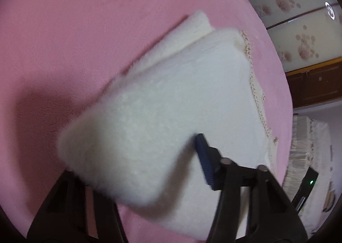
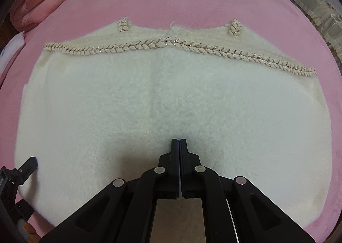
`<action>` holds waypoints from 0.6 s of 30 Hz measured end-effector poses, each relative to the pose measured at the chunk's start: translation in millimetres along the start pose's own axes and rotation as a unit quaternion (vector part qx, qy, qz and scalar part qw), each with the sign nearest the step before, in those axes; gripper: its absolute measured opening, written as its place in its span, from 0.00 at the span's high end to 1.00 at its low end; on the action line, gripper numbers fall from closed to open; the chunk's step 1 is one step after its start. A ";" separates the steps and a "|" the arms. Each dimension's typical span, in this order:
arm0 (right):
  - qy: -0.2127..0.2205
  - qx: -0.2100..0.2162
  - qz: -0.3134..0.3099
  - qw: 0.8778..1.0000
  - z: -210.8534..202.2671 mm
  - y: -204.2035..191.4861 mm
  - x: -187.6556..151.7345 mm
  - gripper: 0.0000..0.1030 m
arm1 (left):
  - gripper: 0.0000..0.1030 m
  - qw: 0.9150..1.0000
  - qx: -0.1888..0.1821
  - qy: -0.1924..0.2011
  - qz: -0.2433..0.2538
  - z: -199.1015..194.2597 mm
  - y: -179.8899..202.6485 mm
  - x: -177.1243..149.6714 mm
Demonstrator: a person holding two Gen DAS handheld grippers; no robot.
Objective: Fold large clothes
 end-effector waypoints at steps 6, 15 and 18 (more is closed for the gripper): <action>0.005 -0.002 0.001 1.000 -6.6 15.4 -6.8 0.98 | 0.85 0.987 0.052 0.079 0.132 -53.0 41.9 -8.6; 0.005 0.013 0.019 1.000 -12.2 31.1 -11.0 0.97 | 0.85 0.973 0.059 0.045 0.220 -75.3 105.8 -14.4; 0.009 0.015 0.024 1.000 -14.6 36.6 -11.5 0.97 | 0.85 0.971 0.055 0.044 0.228 -83.5 105.8 -16.1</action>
Point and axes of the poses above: each gripper's, at about its wrist camera, not at the fingertips, and z roughly the way its jaws point, y to its right, x to its top, the point moved 8 cm from there along z, roughly the way its jaws point, and after that the axes turned 6 degrees about x, right-handed, at the moved point
